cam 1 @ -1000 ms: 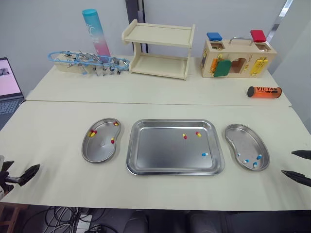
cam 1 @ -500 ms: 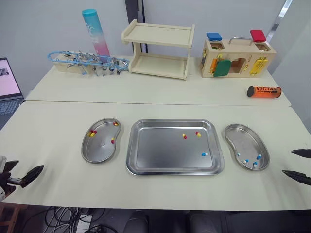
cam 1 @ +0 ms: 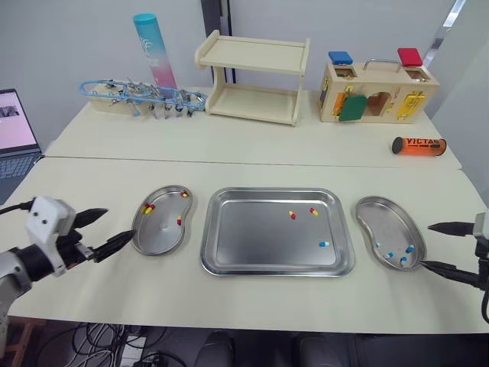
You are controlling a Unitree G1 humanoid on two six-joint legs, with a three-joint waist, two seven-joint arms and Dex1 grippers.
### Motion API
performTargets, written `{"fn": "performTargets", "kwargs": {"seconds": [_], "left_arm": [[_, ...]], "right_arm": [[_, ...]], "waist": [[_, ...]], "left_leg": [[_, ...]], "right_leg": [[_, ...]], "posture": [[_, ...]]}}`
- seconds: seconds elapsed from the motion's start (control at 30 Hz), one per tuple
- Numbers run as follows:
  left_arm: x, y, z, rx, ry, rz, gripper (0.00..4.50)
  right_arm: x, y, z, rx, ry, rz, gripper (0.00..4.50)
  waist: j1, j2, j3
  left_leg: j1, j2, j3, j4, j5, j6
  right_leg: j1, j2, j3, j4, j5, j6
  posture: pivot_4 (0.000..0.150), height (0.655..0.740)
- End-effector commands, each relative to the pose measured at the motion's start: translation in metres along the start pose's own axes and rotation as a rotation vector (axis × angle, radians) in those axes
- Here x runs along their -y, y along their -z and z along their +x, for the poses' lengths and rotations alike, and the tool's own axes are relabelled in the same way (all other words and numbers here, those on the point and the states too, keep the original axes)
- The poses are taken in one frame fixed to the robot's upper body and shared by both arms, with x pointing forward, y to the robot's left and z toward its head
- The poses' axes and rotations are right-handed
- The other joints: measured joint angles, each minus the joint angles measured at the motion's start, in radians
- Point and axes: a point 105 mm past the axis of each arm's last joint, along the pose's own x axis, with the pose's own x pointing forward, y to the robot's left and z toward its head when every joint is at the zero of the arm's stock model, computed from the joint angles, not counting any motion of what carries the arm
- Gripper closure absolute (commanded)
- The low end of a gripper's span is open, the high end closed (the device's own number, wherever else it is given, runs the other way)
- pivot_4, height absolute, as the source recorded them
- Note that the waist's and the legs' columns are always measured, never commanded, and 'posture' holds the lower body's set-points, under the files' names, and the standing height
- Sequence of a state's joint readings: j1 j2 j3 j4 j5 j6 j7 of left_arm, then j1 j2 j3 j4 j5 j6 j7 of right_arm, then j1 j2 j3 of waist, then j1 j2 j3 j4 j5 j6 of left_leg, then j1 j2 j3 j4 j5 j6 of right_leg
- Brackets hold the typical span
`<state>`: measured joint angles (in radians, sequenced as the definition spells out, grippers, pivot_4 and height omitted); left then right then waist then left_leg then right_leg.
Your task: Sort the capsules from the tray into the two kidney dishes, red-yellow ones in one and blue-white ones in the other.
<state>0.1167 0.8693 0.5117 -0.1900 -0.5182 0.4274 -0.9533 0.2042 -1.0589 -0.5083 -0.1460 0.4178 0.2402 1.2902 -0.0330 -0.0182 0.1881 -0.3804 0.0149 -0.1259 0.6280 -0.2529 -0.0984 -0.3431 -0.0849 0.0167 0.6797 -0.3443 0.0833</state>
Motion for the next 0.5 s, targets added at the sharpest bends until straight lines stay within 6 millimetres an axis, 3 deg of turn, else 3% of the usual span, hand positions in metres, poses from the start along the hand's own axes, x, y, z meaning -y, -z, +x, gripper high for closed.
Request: {"fn": "performTargets", "kwargs": {"seconds": [0.03, 0.13, 0.23, 0.3, 0.5], "left_arm": [[0.021, -0.021, 0.022, 0.036, 0.111, 0.044, 0.02], [0.047, -0.034, 0.048, 0.077, 0.226, 0.033, 0.02], [0.074, -0.048, 0.068, 0.135, 0.337, -0.009, 0.02], [0.097, -0.054, 0.078, 0.149, 0.434, -0.015, 0.02], [0.129, -0.063, 0.114, 0.185, 0.490, -0.065, 0.02]], "right_arm": [[-0.011, -0.035, 0.012, 0.096, -0.035, -0.058, 0.00], [-0.028, -0.062, 0.027, 0.193, -0.085, -0.050, 0.00], [-0.037, -0.075, 0.035, 0.238, -0.102, -0.044, 0.00], [-0.041, -0.079, 0.038, 0.256, -0.102, -0.043, 0.00], [-0.049, -0.079, 0.048, 0.269, -0.083, -0.057, 0.00]], "waist": [[0.000, 0.000, 0.000], [0.001, 0.000, 0.000], [0.002, 0.000, 0.000], [0.003, 0.000, 0.000], [0.004, 0.000, 0.000]], "left_leg": [[0.000, 0.000, 0.000, 0.000, 0.000, 0.000], [0.000, 0.000, -0.001, 0.000, 0.000, 0.000], [-0.001, 0.000, -0.001, 0.001, 0.000, 0.000], [-0.002, 0.000, -0.001, 0.001, 0.000, 0.000], [-0.001, 0.000, -0.002, 0.002, 0.000, 0.000]], "right_leg": [[0.000, 0.000, 0.000, 0.000, 0.000, 0.000], [0.000, 0.000, -0.001, 0.000, 0.000, 0.000], [0.000, 0.000, -0.001, 0.000, 0.000, 0.000], [0.000, 0.000, -0.001, -0.001, 0.000, 0.000], [0.001, 0.000, -0.002, 0.000, 0.000, 0.000]], "posture": [[0.150, 0.7400], [0.150, 0.7400], [0.150, 0.7400], [0.150, 0.7400], [0.150, 0.7400]]}}
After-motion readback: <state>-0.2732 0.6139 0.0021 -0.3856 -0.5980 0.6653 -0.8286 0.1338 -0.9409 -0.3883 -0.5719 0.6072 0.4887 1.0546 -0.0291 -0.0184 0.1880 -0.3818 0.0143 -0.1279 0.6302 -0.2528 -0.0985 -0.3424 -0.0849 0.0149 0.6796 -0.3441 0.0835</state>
